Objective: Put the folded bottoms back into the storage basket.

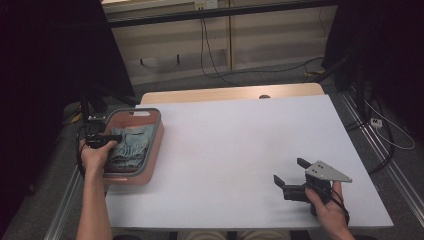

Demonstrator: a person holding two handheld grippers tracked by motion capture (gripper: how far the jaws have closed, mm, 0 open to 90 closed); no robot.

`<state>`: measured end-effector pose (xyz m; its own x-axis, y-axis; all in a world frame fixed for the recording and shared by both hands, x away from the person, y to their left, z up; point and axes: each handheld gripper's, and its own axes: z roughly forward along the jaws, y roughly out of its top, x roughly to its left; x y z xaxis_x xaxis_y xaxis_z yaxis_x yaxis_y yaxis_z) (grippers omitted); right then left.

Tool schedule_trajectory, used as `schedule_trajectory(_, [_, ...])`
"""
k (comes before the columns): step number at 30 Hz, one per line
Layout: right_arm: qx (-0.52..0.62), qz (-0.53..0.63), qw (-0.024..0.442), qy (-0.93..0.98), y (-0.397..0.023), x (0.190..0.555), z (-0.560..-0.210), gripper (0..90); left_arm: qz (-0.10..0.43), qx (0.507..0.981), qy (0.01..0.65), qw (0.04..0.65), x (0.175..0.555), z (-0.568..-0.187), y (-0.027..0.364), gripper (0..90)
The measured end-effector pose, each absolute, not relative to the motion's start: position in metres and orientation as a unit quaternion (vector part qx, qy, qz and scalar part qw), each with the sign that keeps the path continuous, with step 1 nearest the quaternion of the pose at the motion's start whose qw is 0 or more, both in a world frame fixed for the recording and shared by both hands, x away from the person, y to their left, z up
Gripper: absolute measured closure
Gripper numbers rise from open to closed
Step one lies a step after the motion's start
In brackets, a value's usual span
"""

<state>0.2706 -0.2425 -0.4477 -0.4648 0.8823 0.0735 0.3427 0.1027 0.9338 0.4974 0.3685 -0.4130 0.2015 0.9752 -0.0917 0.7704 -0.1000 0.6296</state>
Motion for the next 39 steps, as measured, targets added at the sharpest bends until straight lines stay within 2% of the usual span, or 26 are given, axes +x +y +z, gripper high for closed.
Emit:
schedule_trajectory(13, [0.444, 0.503, 0.269, 0.691, -0.243, 0.271, -0.447, 1.7, 0.191, 0.715, 0.601, 0.303, 0.493, -0.406, 0.368, 74.4])
schedule_trajectory(17, [0.444, 0.504, 0.269, 0.691, -0.243, 0.27, -0.447, 1.7, 0.2, 0.718, 0.591, 0.308, 0.49, -0.401, 0.369, 69.0])
schedule_trajectory(19, [0.445, 0.504, 0.27, 0.69, -0.243, 0.27, -0.447, 1.6, 0.202, 0.704, 0.597, 0.326, 0.489, -0.4, 0.369, 66.5])
schedule_trajectory(23, [0.445, 0.504, 0.27, 0.69, -0.244, 0.27, -0.447, 1.7, 0.217, 0.702, 0.587, 0.341, 0.484, -0.393, 0.369, 64.3])
schedule_trajectory(31, [0.445, 0.504, 0.269, 0.69, -0.243, 0.27, -0.447, 1.6, 0.225, 0.705, 0.572, 0.353, 0.478, -0.381, 0.366, 46.9])
schedule_trajectory(39, [0.444, 0.505, 0.269, 0.69, -0.243, 0.27, -0.447, 1.7, 0.238, 0.685, 0.58, 0.372, 0.475, -0.381, 0.371, 28.0])
